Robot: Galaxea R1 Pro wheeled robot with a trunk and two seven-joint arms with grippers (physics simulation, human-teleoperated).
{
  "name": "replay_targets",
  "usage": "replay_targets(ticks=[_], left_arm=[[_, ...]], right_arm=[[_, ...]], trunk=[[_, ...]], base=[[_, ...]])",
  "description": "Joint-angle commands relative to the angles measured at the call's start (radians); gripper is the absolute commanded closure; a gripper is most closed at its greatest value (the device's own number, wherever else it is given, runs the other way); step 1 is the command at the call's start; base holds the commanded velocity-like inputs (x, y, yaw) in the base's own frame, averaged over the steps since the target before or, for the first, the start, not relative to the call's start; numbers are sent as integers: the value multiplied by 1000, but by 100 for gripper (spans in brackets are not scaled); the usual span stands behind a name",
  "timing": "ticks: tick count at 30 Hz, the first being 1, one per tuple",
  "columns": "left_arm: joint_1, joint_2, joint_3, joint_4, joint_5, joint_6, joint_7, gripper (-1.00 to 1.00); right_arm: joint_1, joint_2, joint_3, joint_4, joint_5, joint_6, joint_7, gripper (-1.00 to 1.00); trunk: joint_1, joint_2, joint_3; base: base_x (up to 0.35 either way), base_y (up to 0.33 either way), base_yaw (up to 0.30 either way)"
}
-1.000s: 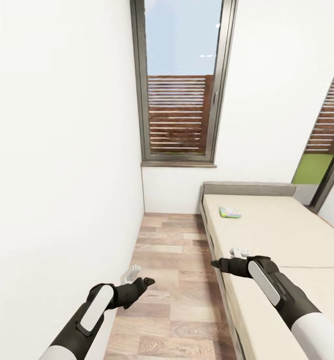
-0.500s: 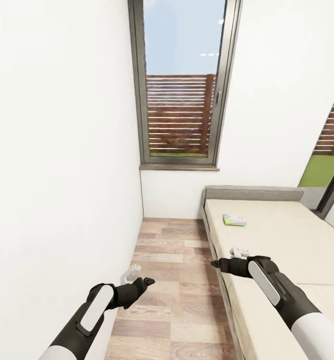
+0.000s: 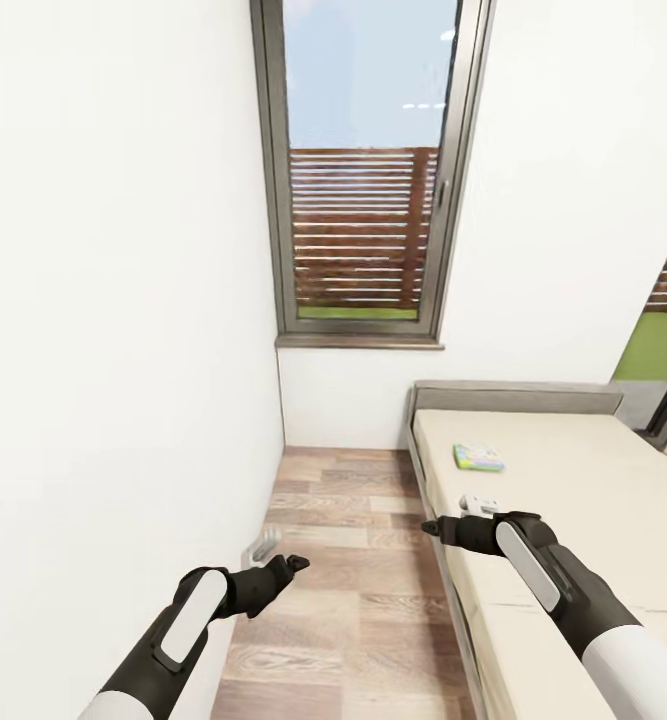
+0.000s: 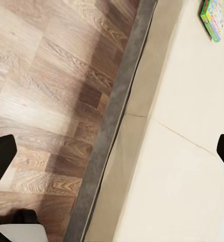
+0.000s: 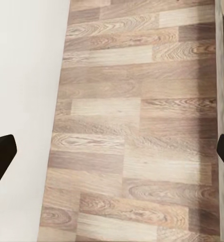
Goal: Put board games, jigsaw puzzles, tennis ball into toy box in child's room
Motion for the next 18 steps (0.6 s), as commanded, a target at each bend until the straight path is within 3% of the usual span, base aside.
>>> replay_targets(ticks=[1,18], left_arm=[[-1,0,-1,-1,11,2,9,-100],[-1,-1,-1,-1,9,2,9,-100]], right_arm=[[-1,-1,2,-1,1,3,1,-100],[-1,0,2,-1,1,3,1,-100]], trunk=[[1,-2,-2],[1,-2,-2]], base=[[338,0,0],[338,0,0]])
